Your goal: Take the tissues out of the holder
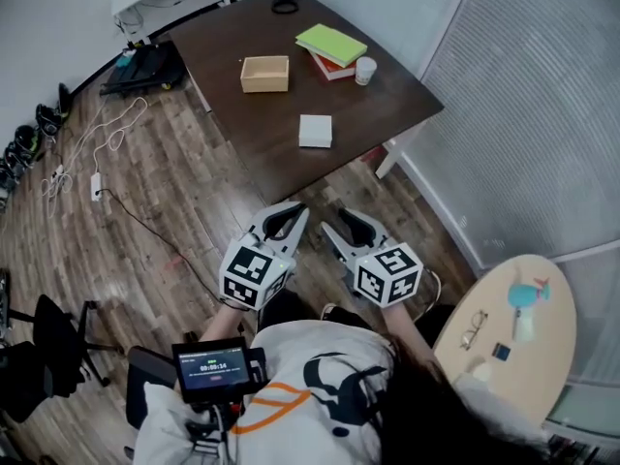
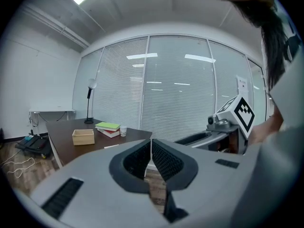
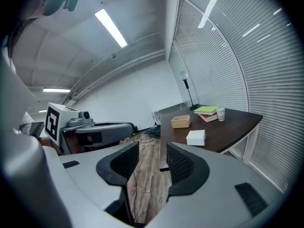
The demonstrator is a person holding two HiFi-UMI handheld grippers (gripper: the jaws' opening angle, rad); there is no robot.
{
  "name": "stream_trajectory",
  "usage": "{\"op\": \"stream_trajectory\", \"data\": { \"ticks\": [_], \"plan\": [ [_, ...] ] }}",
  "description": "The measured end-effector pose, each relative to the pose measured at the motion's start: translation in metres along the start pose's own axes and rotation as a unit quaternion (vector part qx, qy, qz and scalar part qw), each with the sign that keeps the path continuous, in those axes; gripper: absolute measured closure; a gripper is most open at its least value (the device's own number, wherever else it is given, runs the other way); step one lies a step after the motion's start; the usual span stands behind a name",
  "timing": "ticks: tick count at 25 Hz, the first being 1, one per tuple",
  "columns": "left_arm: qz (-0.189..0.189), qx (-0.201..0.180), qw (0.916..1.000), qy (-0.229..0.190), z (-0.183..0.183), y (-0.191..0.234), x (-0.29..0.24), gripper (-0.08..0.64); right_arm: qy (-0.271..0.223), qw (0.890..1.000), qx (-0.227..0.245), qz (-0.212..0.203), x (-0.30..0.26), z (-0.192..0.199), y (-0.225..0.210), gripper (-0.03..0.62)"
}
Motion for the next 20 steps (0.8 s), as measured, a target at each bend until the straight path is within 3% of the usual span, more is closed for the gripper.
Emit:
{"op": "stream_trajectory", "data": {
  "ticks": [20],
  "plan": [
    [-0.024, -0.010, 0.9996, 0.010, -0.002, -0.015, -0.002, 0.560, 0.002, 1.000, 0.002, -0.027, 0.013, -0.001, -0.003, 0.400]
  ]
}}
Point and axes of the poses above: the fingertips, and each gripper's own axes: x backward along the fingers, y to its left, z out of its underside, the point moved 4 cm from there along x, backward along the fingers, and after that the axes turned 12 degrees about -x, right-handed, at the moved point
